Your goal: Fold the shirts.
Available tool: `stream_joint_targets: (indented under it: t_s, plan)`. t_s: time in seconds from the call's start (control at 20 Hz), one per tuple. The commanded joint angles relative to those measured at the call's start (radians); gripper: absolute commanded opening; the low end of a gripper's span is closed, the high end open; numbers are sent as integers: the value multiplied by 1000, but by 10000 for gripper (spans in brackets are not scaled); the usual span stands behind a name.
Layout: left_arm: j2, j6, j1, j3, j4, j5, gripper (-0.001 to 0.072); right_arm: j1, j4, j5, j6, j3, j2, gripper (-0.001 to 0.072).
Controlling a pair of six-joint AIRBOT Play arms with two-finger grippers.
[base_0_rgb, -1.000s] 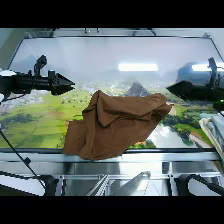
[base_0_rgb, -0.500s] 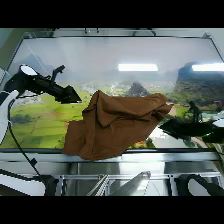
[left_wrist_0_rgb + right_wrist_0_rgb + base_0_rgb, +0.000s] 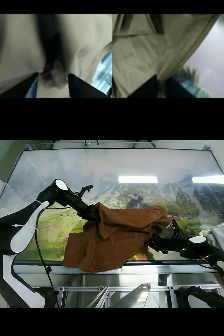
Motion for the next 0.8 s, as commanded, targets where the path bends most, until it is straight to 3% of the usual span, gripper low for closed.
stream_joint_targets:
  t_s: [0.0,0.05,0.15,0.3,0.4,0.55,0.75]
  plan:
    - [-40,-1,-50,70,-21,-32,265,21,53,-23,-51,27,-25,17]
    - [-40,-1,-50,90,-21,-39,10,17,42,-5,-51,43,-15,16]
    - [-40,-11,-34,140,-23,-72,14,-8,-13,56,-46,91,24,16]
    - [-35,-66,23,211,-42,-130,15,-134,-217,195,63,196,111,16]
    - [-7,-68,77,212,-153,-123,15,-240,-354,269,126,266,173,16]
    - [25,-68,137,211,-288,-103,15,-367,-380,323,135,312,240,16]
    - [101,-69,180,211,-320,-126,15,-494,-377,349,97,362,295,16]
